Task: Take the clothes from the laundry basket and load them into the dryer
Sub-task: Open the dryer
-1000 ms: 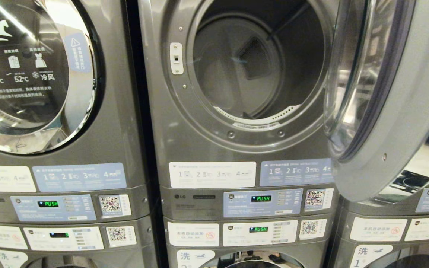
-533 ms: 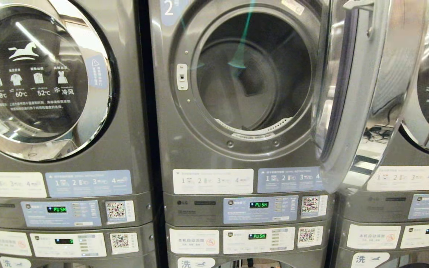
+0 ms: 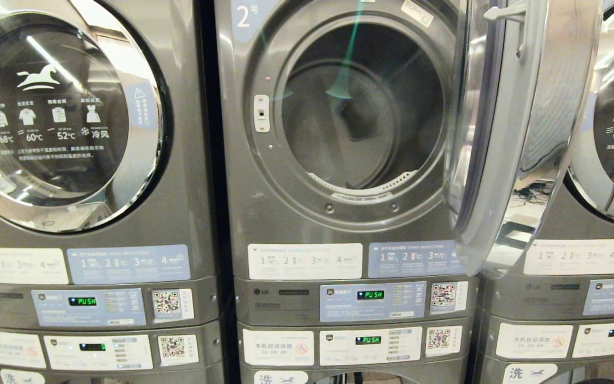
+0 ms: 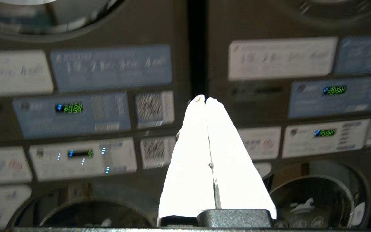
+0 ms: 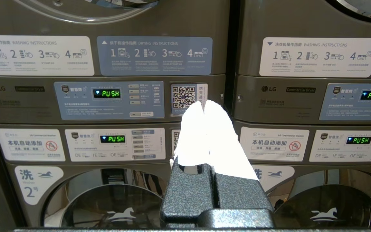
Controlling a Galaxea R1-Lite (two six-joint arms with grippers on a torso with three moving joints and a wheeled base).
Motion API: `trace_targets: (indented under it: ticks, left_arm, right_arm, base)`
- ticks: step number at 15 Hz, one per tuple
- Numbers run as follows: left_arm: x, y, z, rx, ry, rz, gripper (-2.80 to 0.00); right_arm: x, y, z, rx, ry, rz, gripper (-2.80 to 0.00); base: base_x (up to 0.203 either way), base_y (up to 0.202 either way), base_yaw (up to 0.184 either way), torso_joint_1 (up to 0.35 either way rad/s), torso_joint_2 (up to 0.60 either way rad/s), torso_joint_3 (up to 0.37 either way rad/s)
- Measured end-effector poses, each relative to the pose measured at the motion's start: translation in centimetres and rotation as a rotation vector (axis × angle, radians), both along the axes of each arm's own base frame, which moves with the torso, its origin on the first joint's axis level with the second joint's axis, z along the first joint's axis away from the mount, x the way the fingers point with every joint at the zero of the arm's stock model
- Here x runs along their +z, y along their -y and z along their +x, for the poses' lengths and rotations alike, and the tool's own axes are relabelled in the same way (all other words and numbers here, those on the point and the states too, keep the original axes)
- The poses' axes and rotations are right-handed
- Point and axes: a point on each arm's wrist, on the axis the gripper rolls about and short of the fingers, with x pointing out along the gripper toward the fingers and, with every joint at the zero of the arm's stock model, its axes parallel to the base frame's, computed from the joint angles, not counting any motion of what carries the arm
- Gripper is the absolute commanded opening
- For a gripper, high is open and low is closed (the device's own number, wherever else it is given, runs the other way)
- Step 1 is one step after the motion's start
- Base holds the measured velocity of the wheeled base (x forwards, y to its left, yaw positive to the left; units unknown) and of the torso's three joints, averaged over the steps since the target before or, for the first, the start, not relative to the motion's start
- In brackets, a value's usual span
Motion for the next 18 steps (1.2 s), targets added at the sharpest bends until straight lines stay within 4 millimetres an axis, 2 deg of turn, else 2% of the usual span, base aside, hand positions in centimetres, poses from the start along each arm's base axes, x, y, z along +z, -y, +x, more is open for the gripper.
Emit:
trace_targets:
  ticks: [2,4,6,9,12,15,18]
  left_arm:
    - [4.1,0.3,-1.1,-0.145,0.111,0.016,-2.80]
    - [8.6,0.5,-0.8,-0.282,0.146,0.031,-2.80]
    - [13.5,0.7,1.2,-0.378,0.152,0.036,-2.80]
    - [19.1,1.5,6.7,-0.575,0.152,0.040,-2.80]
    - [21.6,4.2,11.7,-0.808,0.164,0.093,-2.80]
    - [22.3,7.9,15.2,-0.953,0.168,0.136,-2.80]
    - [22.5,11.6,18.3,-1.000,0.175,0.132,-2.80]
  right_arm:
    - [0.0,0.0,0.0,0.000,-0.002,-0.003,-2.80]
    - [0.0,0.0,0.0,0.000,-0.002,-0.004,-2.80]
    - [0.0,0.0,0.0,0.000,-0.001,-0.004,-2.80]
    - [0.0,0.0,0.0,0.000,-0.002,-0.004,-2.80]
    - [0.0,0.0,0.0,0.000,-0.002,-0.004,-2.80]
    - [0.0,0.0,0.0,0.000,-0.001,-0.004,-2.80]
    - [0.0,0.0,0.0,0.000,0.000,-0.004,-2.80]
  base:
    - [0.000,0.000,0.000,0.000,0.00,0.000]
    - [0.000,0.000,0.000,0.000,0.00,0.000]
    - [0.000,0.000,0.000,0.000,0.00,0.000]
    - [0.000,0.000,0.000,0.000,0.00,0.000]
    - [0.000,0.000,0.000,0.000,0.00,0.000]
    - [0.000,0.000,0.000,0.000,0.00,0.000]
    - [0.000,0.000,0.000,0.000,0.00,0.000]
